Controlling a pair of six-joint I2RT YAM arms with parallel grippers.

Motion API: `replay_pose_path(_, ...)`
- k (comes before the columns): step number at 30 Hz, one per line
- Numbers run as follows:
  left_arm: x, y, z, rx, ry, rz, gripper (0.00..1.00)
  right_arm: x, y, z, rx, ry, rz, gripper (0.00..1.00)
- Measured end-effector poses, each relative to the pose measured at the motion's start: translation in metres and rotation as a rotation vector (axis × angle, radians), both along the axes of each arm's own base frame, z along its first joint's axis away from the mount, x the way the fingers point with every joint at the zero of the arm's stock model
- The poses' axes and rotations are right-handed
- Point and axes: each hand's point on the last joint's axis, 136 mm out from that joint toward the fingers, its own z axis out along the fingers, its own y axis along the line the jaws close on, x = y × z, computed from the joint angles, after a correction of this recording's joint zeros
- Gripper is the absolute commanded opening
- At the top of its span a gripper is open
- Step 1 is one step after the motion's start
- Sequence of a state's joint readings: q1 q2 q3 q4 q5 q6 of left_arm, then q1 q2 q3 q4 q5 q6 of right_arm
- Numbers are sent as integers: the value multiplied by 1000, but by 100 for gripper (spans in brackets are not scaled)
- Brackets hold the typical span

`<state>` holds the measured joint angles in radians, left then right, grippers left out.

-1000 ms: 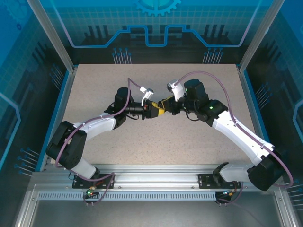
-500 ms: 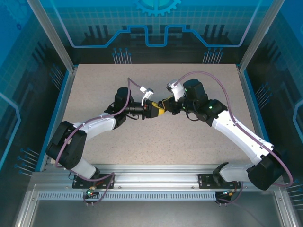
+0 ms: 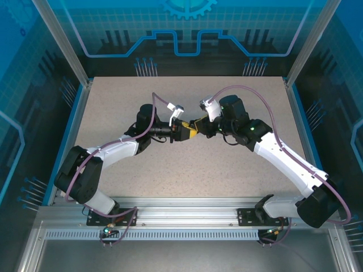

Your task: Insert the wireless bluetooth earbuds into the charging case

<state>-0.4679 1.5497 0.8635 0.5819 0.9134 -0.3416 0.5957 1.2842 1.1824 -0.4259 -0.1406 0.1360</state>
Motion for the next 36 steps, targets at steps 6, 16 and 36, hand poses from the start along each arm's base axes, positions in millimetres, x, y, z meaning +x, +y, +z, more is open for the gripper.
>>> replay_pose_path(6, 2, 0, 2, -1, -5, 7, 0, -3, 3, 2, 13, 4, 18, 19)
replay_pose_path(16, 2, 0, 2, -1, -6, 10, 0, -4, 3, 2, 17, 12, 23, 21)
replay_pose_path(36, 1, 1, 13, -19, -42, 10, 0, -11, 4, 9, 99, 86, 66, 37)
